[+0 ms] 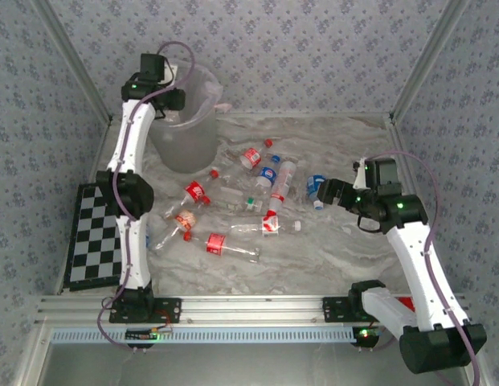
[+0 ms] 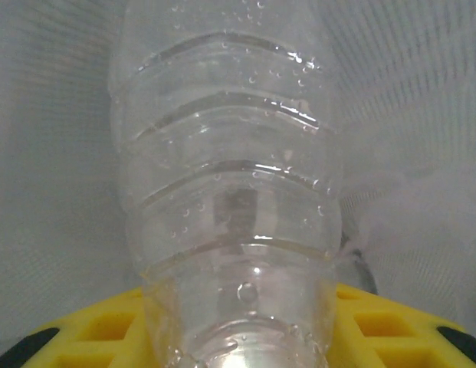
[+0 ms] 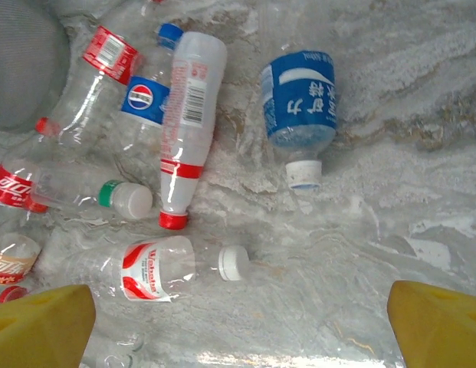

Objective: Put the plastic bottles in the bin

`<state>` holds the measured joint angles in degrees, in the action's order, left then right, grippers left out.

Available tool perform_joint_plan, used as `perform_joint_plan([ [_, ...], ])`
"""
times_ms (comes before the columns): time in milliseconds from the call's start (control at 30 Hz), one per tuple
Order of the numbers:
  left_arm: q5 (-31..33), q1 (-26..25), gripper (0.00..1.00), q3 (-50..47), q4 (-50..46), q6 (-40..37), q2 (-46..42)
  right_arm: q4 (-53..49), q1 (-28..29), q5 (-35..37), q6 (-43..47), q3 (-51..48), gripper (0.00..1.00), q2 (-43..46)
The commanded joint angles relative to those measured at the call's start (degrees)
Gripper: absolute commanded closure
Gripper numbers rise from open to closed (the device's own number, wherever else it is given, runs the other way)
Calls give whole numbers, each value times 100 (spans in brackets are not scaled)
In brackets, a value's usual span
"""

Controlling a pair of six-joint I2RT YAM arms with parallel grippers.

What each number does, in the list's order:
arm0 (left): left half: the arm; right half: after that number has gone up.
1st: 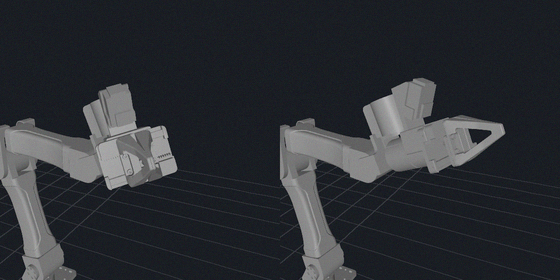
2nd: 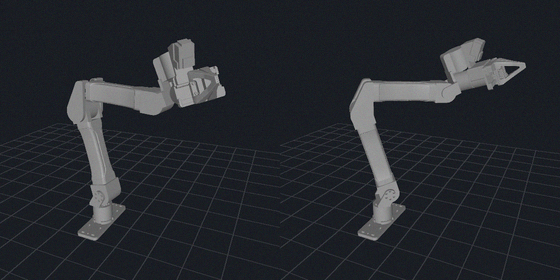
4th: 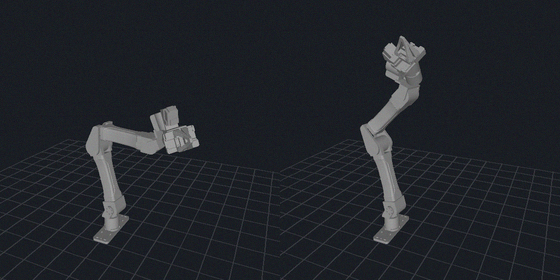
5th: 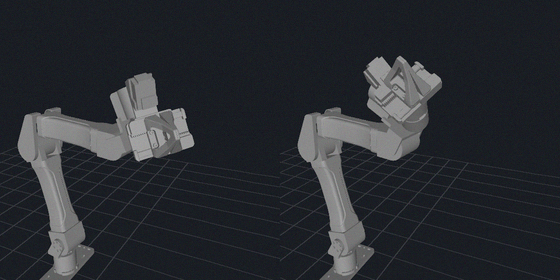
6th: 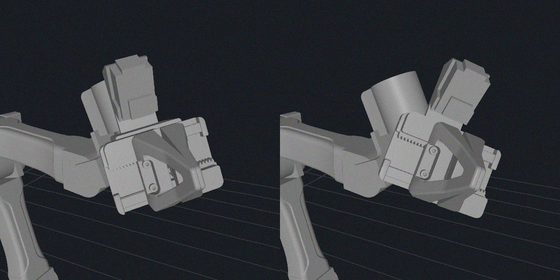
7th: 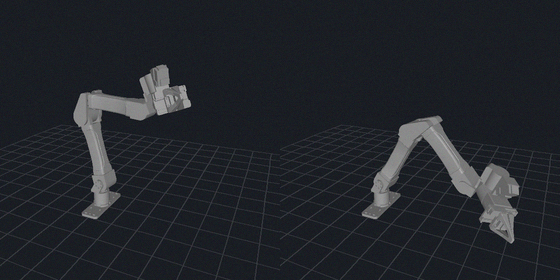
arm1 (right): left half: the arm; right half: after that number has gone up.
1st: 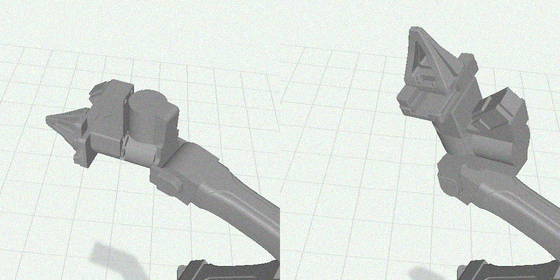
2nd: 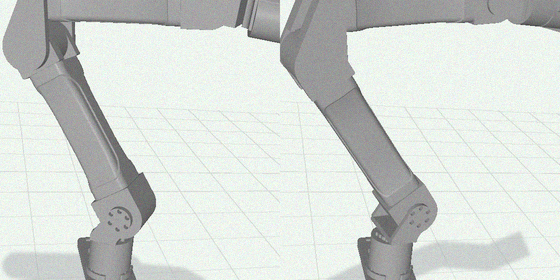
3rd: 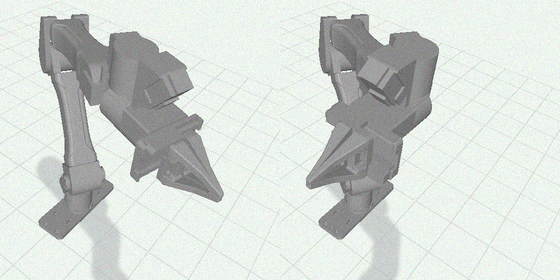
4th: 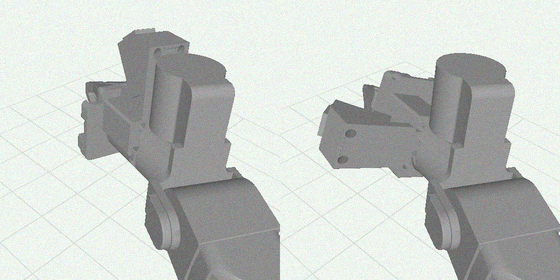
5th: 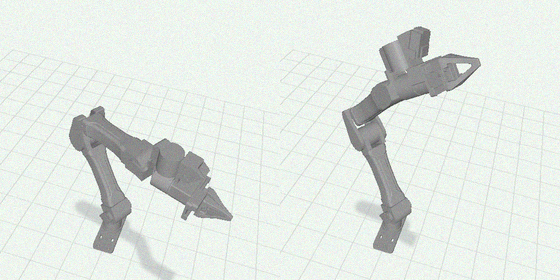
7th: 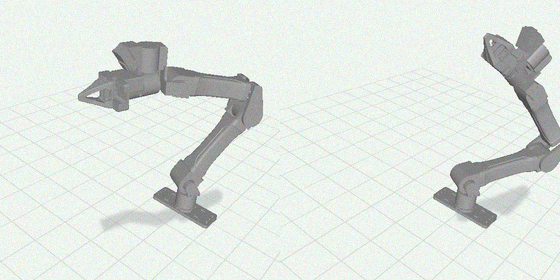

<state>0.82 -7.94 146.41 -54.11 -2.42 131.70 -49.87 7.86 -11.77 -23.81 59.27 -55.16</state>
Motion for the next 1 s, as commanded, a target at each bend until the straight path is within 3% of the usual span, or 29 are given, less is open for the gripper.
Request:
perform_joint_plan([
  [0, -289, -113, 62, -451, -293, -344, 65, -478, -17, 205, -303, 32, 0, -228],
  [267, -442, -172, 23, -669, -277, -180, 22, -520, 47, 219, -361, 82, 0, -590],
  [433, -442, -199, 10, -601, -311, -189, -167, -822, 46, 622, -434, 256, 0, -955],
  [800, -436, -218, 4, -715, 109, -79, -1776, -524, 364, 1039, 344, 610, 0, -1718],
  [967, -456, -228, 2, -2298, 667, 289, -3288, -298, 477, 1167, 644, 849, 0, -2491],
])
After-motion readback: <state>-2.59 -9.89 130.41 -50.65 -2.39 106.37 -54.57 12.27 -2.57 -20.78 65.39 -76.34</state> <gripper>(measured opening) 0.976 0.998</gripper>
